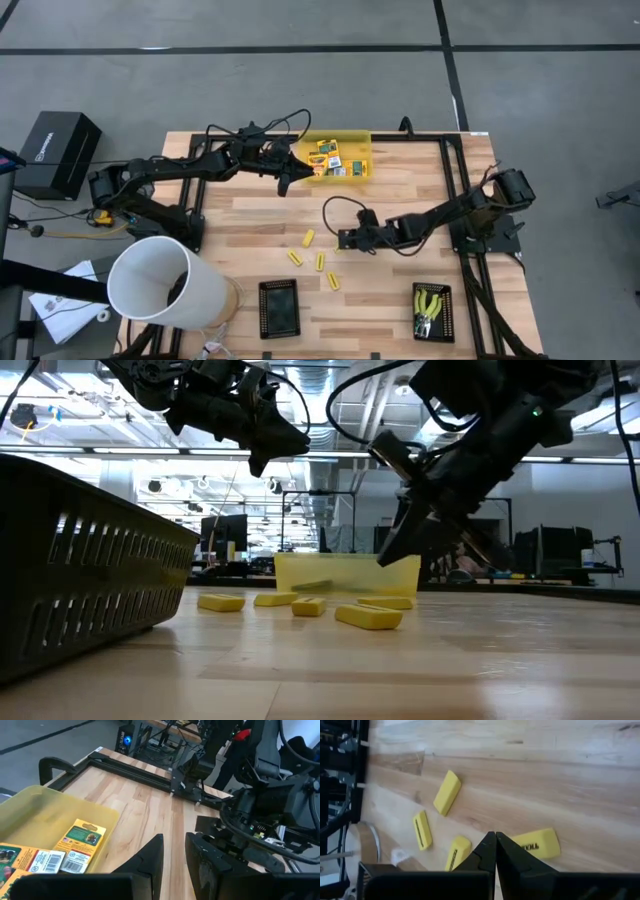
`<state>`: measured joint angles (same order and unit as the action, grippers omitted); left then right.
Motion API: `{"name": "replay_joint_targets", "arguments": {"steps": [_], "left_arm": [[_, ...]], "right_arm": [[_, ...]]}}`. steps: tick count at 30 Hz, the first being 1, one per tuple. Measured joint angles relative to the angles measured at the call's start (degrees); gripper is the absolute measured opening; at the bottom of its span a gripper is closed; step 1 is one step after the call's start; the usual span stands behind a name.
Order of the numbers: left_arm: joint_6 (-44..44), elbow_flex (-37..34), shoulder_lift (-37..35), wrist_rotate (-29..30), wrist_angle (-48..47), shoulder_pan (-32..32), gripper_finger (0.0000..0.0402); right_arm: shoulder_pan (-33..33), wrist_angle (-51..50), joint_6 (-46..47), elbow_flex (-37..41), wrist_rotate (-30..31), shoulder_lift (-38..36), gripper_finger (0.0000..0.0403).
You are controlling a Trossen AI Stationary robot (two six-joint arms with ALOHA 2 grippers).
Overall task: Pick & Place School Supplies
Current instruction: Put the yellow eraser into the left black bin
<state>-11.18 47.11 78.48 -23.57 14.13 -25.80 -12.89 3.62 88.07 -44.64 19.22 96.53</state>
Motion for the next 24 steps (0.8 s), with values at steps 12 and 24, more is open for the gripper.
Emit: {"name": "replay_joint_targets", "arguments": {"steps": [12,24], "left_arm": [[-0.1,0.0,0.0,-0.2,-0.5,0.0,0.0076],[0.0,-0.1,0.0,-0.1,-0.9,0.0,0.0076]], "right_arm": [[0.2,-1.7,1.9,0.0,-4.0,0.3,0.0],[0.0,-1.5,1.9,0.0,-4.4,0.3,0.0]]}}
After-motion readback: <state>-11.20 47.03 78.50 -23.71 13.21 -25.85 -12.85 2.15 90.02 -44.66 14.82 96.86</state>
